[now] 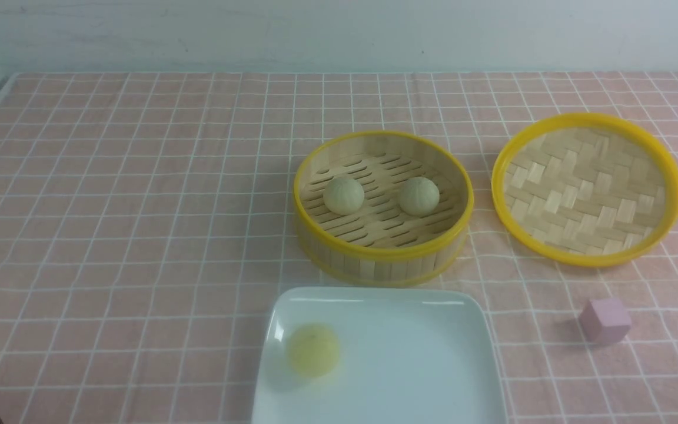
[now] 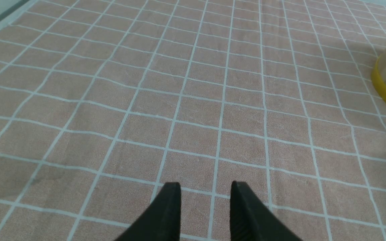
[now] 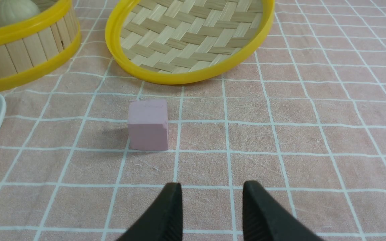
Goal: Put the steamed buns into the plate on the pink tablecloth.
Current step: 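Reach toward a bun in the bamboo steamer with the right gripper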
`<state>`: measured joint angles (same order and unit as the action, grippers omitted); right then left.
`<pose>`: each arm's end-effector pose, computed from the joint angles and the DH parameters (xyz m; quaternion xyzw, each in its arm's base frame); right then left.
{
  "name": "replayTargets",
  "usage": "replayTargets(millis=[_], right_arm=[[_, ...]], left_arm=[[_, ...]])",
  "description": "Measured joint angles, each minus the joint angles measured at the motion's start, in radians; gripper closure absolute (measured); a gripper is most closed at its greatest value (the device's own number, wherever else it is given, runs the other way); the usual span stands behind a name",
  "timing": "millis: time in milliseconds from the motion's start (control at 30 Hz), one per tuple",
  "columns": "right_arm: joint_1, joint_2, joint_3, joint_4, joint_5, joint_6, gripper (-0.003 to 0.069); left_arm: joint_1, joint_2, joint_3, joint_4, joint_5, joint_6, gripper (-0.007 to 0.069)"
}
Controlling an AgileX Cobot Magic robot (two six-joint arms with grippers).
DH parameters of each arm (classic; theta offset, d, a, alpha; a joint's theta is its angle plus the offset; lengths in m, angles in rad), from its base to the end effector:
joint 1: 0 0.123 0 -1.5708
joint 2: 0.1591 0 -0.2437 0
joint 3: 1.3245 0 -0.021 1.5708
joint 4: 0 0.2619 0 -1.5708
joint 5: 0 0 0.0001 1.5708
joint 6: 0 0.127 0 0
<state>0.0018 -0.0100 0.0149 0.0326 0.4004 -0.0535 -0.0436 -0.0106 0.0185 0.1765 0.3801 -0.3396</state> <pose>0.1389 0.0019 0.1619 -0.0140 0.8100 -0.0012 0.5863 0.1398 0.0022 0.1637 -0.0723 0.8000 -0.0390 0.5943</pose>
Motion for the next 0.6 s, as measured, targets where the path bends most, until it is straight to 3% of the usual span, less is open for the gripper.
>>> replayTargets(millis=[233,433,600], right_arm=[[0.0,0.0,0.001,0.006,-0.016,0.032,0.0419],[0.0,0.0,0.01,0.445,-0.027,0.412,0.0419],[0.0,0.0,0.012,0.609,-0.004,0.508,0.0419]], left_arm=[[0.0,0.0,0.001,-0.046,-0.01,-0.056,0.0384],[0.0,0.0,0.004,-0.467,-0.019,-0.429,0.0384],[0.0,0.0,0.008,-0.608,-0.019,-0.558,0.0384]])
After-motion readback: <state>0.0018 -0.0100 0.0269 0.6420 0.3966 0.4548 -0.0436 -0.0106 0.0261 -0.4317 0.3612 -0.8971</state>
